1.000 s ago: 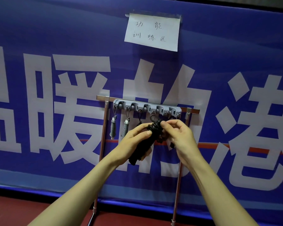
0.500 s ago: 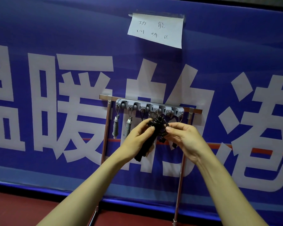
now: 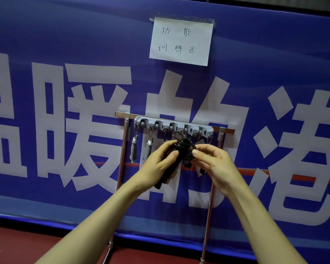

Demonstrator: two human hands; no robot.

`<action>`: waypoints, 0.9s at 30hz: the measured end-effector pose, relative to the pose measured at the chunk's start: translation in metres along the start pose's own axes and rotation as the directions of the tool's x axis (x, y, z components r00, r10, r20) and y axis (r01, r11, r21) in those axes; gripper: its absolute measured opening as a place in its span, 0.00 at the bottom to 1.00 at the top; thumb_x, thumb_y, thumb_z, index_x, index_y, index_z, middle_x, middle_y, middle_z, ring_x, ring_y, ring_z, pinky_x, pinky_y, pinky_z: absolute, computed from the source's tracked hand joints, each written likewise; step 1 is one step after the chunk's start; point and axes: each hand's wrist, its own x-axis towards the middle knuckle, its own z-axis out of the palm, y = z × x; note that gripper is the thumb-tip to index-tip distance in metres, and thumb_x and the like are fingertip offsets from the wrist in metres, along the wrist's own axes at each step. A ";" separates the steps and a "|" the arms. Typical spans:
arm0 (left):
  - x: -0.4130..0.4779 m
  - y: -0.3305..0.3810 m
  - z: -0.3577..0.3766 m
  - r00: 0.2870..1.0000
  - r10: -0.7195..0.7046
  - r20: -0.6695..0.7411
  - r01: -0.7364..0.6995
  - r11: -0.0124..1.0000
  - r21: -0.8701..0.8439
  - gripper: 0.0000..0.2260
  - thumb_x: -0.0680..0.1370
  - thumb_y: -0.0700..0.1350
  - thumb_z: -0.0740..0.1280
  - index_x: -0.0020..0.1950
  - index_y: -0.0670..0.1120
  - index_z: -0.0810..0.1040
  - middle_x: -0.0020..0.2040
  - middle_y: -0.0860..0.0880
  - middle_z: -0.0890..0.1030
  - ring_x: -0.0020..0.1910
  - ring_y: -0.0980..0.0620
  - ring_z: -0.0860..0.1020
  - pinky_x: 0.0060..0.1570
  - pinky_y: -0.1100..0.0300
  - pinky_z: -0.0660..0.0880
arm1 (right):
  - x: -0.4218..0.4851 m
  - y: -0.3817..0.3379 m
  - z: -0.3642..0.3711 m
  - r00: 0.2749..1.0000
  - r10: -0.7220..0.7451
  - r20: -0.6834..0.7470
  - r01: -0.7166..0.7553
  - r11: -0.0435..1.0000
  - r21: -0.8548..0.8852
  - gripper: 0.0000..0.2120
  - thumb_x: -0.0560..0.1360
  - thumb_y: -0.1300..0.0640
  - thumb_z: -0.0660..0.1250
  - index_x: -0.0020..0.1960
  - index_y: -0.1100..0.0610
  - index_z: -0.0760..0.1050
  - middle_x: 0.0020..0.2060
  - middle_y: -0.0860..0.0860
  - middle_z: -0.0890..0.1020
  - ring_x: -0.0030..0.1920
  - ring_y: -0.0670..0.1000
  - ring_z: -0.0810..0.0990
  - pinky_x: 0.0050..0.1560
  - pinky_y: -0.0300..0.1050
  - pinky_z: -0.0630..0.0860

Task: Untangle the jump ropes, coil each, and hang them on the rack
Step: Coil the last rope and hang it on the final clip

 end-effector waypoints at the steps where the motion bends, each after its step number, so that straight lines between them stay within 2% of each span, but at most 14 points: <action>1: 0.001 0.001 -0.004 1.000 0.002 0.022 -0.002 1.000 -0.017 0.13 0.83 0.42 0.58 0.67 0.49 0.69 0.34 0.47 0.76 0.27 0.52 0.75 0.25 0.58 0.71 | 0.000 -0.005 -0.003 0.999 0.004 0.050 -0.004 1.000 0.001 0.08 0.76 0.64 0.67 0.55 0.61 0.78 0.49 0.56 0.84 0.50 0.53 0.83 0.55 0.47 0.79; 4: 0.002 0.001 -0.007 0.996 -0.005 0.086 0.004 1.000 0.012 0.13 0.83 0.42 0.59 0.66 0.52 0.70 0.37 0.46 0.76 0.29 0.50 0.76 0.25 0.57 0.71 | 0.007 -0.017 -0.007 0.984 0.075 0.163 -0.084 0.995 0.045 0.16 0.78 0.54 0.64 0.61 0.63 0.76 0.55 0.56 0.82 0.55 0.53 0.81 0.58 0.50 0.77; 6: 0.001 -0.001 -0.005 0.989 -0.025 0.149 0.014 0.997 0.079 0.13 0.83 0.43 0.60 0.67 0.54 0.70 0.39 0.45 0.77 0.32 0.47 0.76 0.26 0.57 0.72 | 0.015 -0.025 -0.007 0.981 0.121 0.154 -0.120 0.993 -0.018 0.17 0.79 0.49 0.61 0.58 0.61 0.78 0.52 0.54 0.83 0.54 0.51 0.81 0.54 0.46 0.78; 8: -0.001 -0.005 -0.004 0.982 -0.060 0.181 0.035 0.990 0.133 0.13 0.83 0.44 0.60 0.67 0.54 0.70 0.41 0.42 0.77 0.33 0.45 0.75 0.27 0.56 0.73 | 0.020 -0.027 -0.004 0.986 0.098 0.133 -0.076 0.984 -0.163 0.09 0.79 0.55 0.63 0.51 0.58 0.80 0.46 0.52 0.83 0.49 0.49 0.81 0.49 0.42 0.77; 10: -0.002 -0.008 -0.003 0.980 -0.093 0.178 0.069 0.988 0.140 0.13 0.83 0.45 0.60 0.67 0.52 0.70 0.41 0.43 0.77 0.33 0.46 0.75 0.27 0.56 0.73 | 0.025 -0.023 -0.001 0.995 0.037 0.097 -0.002 0.942 -0.336 0.06 0.79 0.59 0.64 0.48 0.56 0.80 0.42 0.51 0.82 0.46 0.48 0.79 0.46 0.40 0.75; 12: -0.001 -0.011 -0.003 0.974 -0.128 0.185 0.106 0.986 0.129 0.13 0.83 0.45 0.60 0.67 0.51 0.70 0.41 0.43 0.76 0.32 0.47 0.75 0.27 0.58 0.72 | 0.030 -0.015 0.003 0.996 0.049 0.074 -0.019 0.932 -0.361 0.07 0.80 0.59 0.62 0.49 0.58 0.79 0.40 0.52 0.79 0.43 0.49 0.77 0.46 0.43 0.74; 14: -0.001 -0.016 -0.003 0.961 -0.178 0.211 0.150 0.978 0.143 0.13 0.83 0.45 0.59 0.68 0.50 0.70 0.41 0.42 0.74 0.31 0.48 0.75 0.27 0.58 0.71 | 0.035 -0.009 0.005 0.996 0.090 0.028 -0.083 0.981 -0.177 0.09 0.81 0.62 0.60 0.45 0.60 0.76 0.35 0.53 0.75 0.38 0.50 0.75 0.48 0.48 0.75; 16: -0.005 -0.023 -0.005 0.942 -0.242 0.232 0.205 0.963 0.174 0.13 0.83 0.45 0.59 0.68 0.48 0.70 0.39 0.44 0.72 0.31 0.49 0.75 0.27 0.59 0.71 | 0.042 -0.007 0.005 0.990 0.137 -0.037 -0.135 0.989 0.055 0.12 0.81 0.65 0.58 0.40 0.61 0.73 0.32 0.53 0.72 0.34 0.49 0.73 0.48 0.50 0.75; 19: -0.014 -0.035 -0.008 0.929 -0.296 0.223 0.267 0.952 0.150 0.13 0.84 0.46 0.58 0.67 0.45 0.71 0.38 0.45 0.72 0.30 0.51 0.75 0.27 0.59 0.73 | 0.050 0.001 0.007 0.965 0.253 -0.073 -0.227 0.939 0.260 0.12 0.81 0.67 0.57 0.40 0.62 0.73 0.31 0.53 0.71 0.32 0.49 0.70 0.41 0.44 0.73; 22: -0.014 -0.040 -0.007 0.928 -0.315 0.197 0.296 0.948 0.121 0.12 0.84 0.46 0.58 0.65 0.44 0.72 0.39 0.46 0.72 0.31 0.52 0.76 0.28 0.59 0.74 | 0.058 0.008 0.008 0.926 0.367 -0.085 -0.291 0.839 0.459 0.12 0.81 0.67 0.55 0.41 0.61 0.70 0.32 0.53 0.69 0.31 0.48 0.67 0.34 0.40 0.67; 24: -0.011 -0.041 -0.008 0.927 -0.327 0.186 0.310 0.944 0.111 0.12 0.83 0.47 0.58 0.64 0.44 0.73 0.41 0.45 0.73 0.32 0.51 0.76 0.29 0.59 0.74 | 0.062 0.011 0.008 0.907 0.411 -0.097 -0.299 0.787 0.540 0.12 0.81 0.67 0.54 0.40 0.61 0.69 0.33 0.53 0.68 0.31 0.48 0.66 0.33 0.39 0.65; 27: -0.008 -0.045 -0.011 0.922 -0.355 0.156 0.352 0.935 0.047 0.11 0.83 0.47 0.59 0.62 0.45 0.74 0.41 0.45 0.73 0.32 0.49 0.76 0.28 0.58 0.74 | 0.065 0.014 0.007 0.907 0.408 -0.105 -0.282 0.773 0.569 0.12 0.81 0.68 0.54 0.41 0.62 0.69 0.33 0.53 0.69 0.30 0.47 0.65 0.33 0.39 0.64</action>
